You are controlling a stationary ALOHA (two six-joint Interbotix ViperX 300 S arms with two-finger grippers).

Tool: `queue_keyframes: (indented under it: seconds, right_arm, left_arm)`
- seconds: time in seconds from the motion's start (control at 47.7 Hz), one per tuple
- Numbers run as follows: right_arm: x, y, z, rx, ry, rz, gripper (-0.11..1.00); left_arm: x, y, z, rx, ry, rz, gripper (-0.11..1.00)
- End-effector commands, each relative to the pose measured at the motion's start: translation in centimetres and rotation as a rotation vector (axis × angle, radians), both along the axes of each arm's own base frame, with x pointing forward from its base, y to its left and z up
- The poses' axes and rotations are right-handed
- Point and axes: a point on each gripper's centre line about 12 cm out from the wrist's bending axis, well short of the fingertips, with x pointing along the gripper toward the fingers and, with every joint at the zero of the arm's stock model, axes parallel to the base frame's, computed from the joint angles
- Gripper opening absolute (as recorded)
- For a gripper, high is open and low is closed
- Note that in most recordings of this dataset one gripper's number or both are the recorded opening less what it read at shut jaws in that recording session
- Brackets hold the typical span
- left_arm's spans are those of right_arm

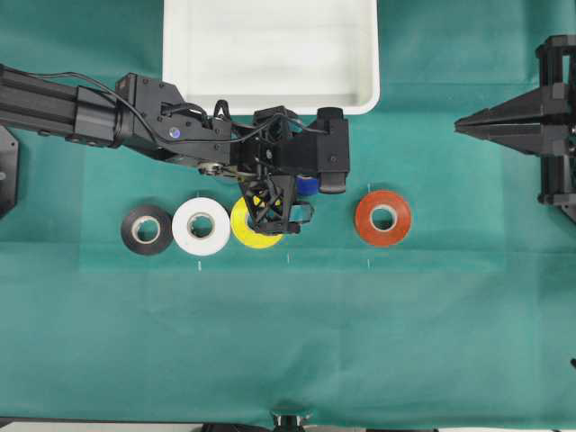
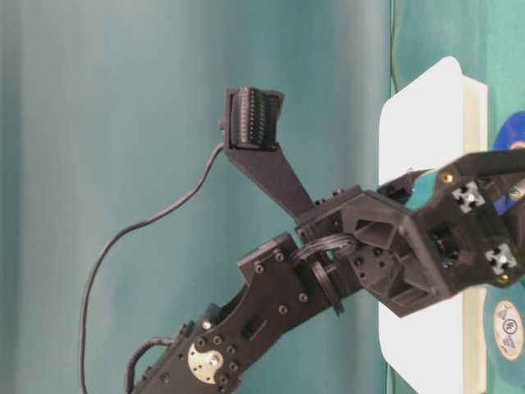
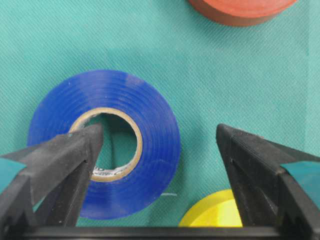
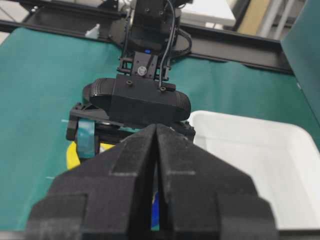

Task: Pick up the tape from a random location and place it into the white case.
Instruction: 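Lower the left gripper and close it on the blue tape roll's rim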

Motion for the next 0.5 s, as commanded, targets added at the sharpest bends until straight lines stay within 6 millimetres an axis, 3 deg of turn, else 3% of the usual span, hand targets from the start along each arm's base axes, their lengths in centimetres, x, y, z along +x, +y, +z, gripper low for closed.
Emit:
queue_keyframes:
  seconds: [0.0, 0.482]
  right_arm:
    - [0.25, 0.04, 0.74, -0.003, -0.018, 0.002, 0.0]
    - [0.26, 0.04, 0.81, -0.003, -0.02, 0.002, 0.0]
  left_arm:
    - [0.3, 0.07, 1.12, 0.0, -0.041, 0.002, 0.97]
    - [0.15, 0.08, 0.95, -0.004, -0.034, 0.007, 0.96]
